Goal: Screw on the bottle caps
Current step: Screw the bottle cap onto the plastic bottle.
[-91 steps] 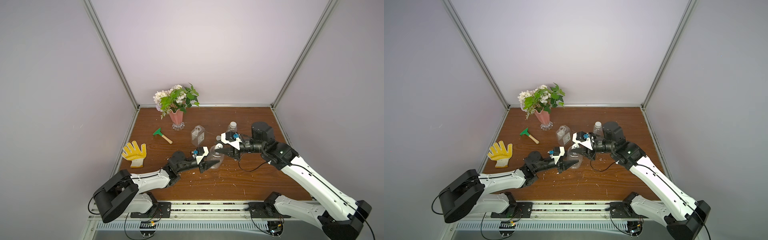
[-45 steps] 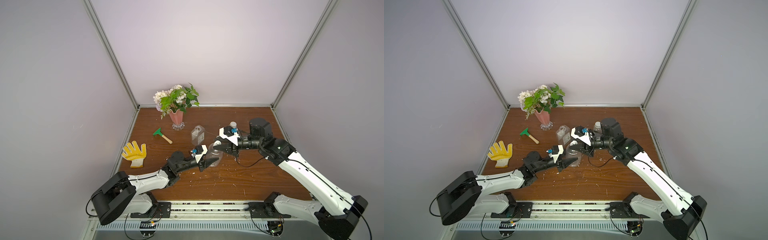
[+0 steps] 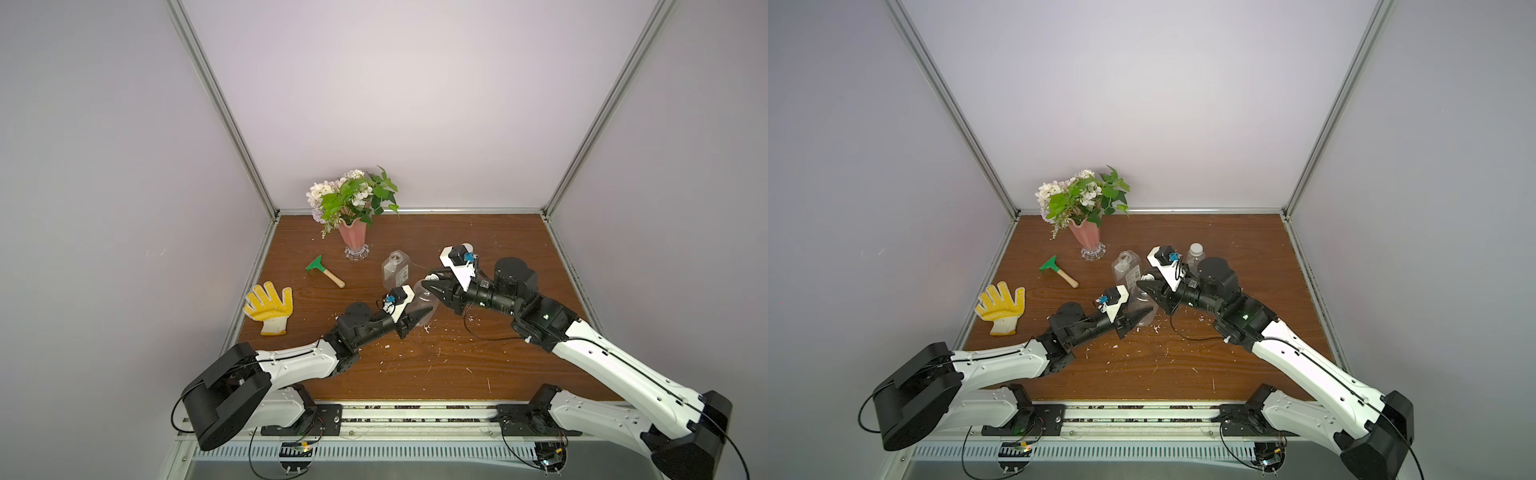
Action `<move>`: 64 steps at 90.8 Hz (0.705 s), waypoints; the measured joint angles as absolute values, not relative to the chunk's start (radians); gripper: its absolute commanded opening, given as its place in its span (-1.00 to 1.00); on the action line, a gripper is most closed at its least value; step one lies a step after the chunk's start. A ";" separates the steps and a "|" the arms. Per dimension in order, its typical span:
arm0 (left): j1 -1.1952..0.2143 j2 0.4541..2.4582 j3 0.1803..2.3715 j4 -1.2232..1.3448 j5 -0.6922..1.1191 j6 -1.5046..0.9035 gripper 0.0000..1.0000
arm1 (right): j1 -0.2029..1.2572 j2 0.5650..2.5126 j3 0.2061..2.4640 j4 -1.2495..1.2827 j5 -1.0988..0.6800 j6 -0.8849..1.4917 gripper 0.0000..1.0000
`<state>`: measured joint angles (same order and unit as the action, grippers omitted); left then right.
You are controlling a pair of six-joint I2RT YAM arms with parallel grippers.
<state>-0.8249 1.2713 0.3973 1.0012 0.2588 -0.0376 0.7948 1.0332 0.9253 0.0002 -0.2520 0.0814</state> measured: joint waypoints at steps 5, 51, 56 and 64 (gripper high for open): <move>-0.825 1.272 0.397 0.994 0.247 -0.035 -0.20 | 0.821 1.029 0.903 0.031 -0.190 0.128 -0.67; -0.826 1.325 0.397 0.992 0.148 -0.036 -0.20 | 0.992 1.113 0.926 0.033 0.275 0.286 -0.41; -0.826 1.330 0.397 1.002 0.144 -0.037 -0.20 | 0.994 1.121 0.946 0.014 0.284 0.284 -0.31; -0.828 1.341 0.397 1.026 0.141 -0.038 -0.20 | 0.994 1.126 0.977 -0.024 0.285 0.274 -0.07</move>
<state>-0.8276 1.3415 0.3973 1.0264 0.1410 -0.0376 0.9936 1.1263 0.9768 -0.0238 0.2852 0.2741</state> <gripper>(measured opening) 0.409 0.403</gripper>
